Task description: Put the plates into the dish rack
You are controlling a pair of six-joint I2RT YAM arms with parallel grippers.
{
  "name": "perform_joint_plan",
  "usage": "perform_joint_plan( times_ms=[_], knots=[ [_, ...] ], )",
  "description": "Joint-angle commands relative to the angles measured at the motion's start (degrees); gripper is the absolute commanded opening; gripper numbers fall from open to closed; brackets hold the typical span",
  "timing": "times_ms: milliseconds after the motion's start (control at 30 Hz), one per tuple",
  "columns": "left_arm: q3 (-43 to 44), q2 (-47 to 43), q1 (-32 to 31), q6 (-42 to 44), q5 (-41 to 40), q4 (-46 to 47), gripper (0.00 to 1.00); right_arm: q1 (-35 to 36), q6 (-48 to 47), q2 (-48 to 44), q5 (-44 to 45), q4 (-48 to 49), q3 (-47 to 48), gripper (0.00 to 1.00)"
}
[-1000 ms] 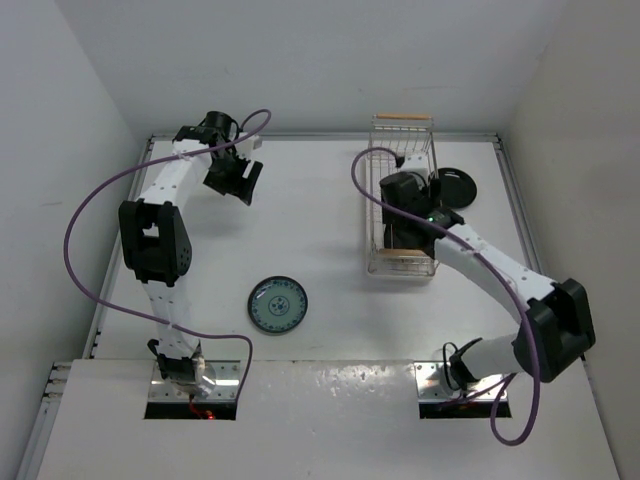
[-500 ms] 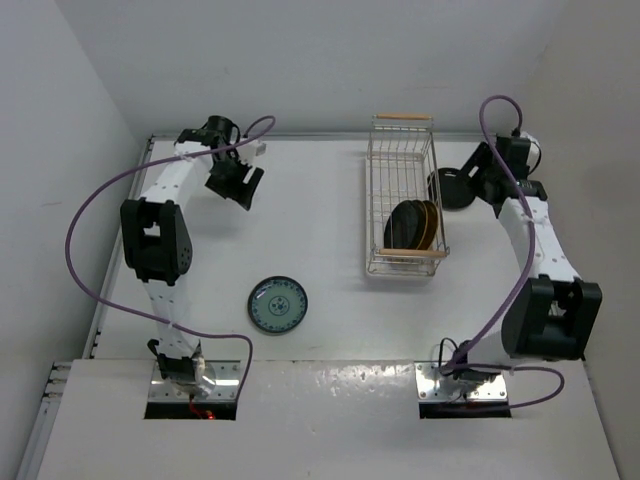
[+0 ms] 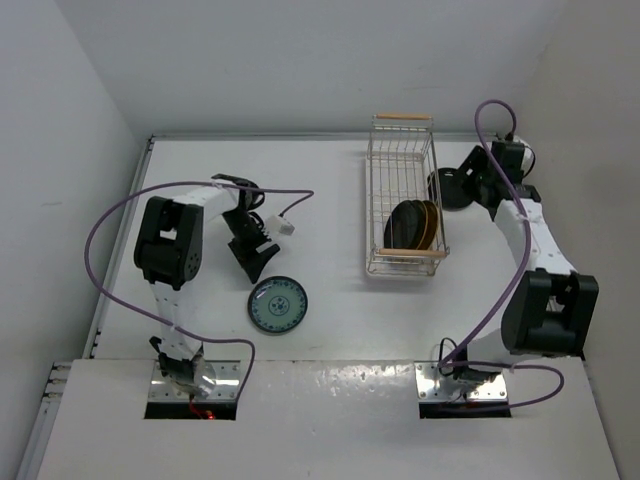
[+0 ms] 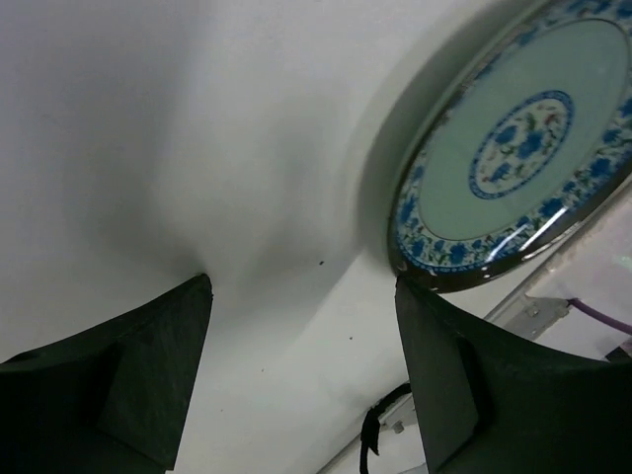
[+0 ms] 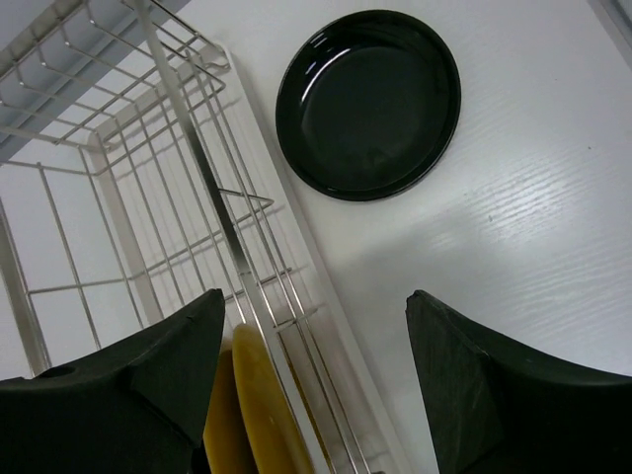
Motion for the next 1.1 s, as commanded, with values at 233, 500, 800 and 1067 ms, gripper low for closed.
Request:
perform_joint_plan(
  times_ms=[233, 500, 800, 1067],
  knots=[
    [-2.9, 0.4, -1.83, 5.13, 10.04, -0.62, 0.8, 0.87, -4.48, -10.34, 4.53, 1.2, -5.41, 0.73],
    [-10.37, 2.94, -6.85, -4.37, 1.7, 10.45, 0.62, 1.13, -5.36, -15.26, 5.42, 0.85, -7.8, 0.73],
    [-7.76, 3.65, -7.04, -10.96, -0.59, 13.45, 0.0, 2.27, -7.81, -20.1, 6.82, -0.47, -8.85, 0.73],
    [9.65, -3.72, -1.75, -12.2, 0.99, 9.68, 0.0, 12.37, -15.28, -20.63, -0.81, 0.4, -8.06, 0.72]
  ],
)
